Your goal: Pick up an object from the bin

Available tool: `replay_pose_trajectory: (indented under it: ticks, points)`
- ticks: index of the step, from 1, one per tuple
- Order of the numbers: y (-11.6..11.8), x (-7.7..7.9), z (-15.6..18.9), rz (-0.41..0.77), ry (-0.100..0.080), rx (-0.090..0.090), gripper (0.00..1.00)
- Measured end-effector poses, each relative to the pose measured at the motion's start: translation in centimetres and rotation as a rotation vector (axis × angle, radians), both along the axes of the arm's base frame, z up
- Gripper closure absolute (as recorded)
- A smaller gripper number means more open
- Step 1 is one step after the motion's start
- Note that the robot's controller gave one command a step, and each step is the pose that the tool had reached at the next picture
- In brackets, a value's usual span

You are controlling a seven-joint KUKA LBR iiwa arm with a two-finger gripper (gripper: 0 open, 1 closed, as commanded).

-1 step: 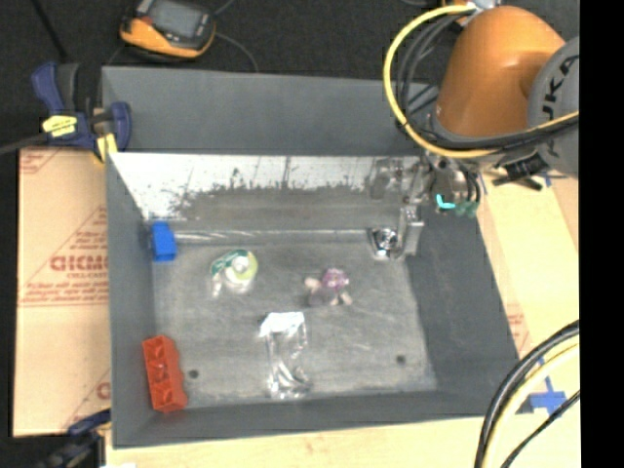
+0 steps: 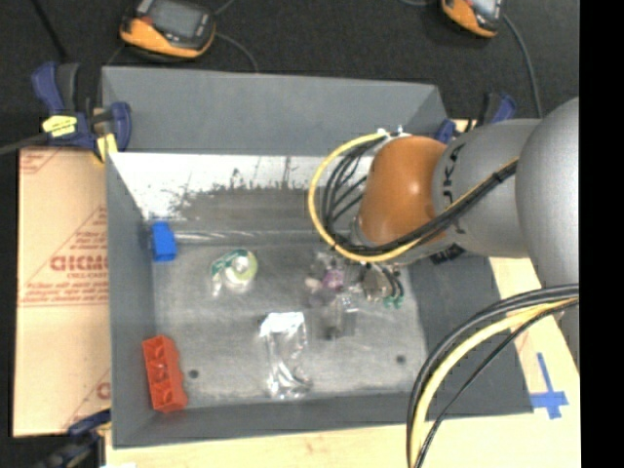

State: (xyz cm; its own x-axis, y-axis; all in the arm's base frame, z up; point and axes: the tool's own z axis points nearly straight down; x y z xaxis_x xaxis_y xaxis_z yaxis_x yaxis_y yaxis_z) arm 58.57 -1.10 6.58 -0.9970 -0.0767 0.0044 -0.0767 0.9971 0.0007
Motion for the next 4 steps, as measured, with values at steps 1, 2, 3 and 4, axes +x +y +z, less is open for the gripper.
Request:
replay_pose_trajectory:
  ticks: [1,2,3,4]
  points:
    - [-0.2,1.3,3.7,-0.025,-0.013,0.000,0.00]
    - [-1.6,0.1,4.8,-0.046,-0.007,0.000,0.00]
    - [-0.4,0.1,0.3,-0.130,-0.004,0.001,0.00]
    - [-0.5,0.2,0.4,-0.129,-0.007,0.001,0.00]
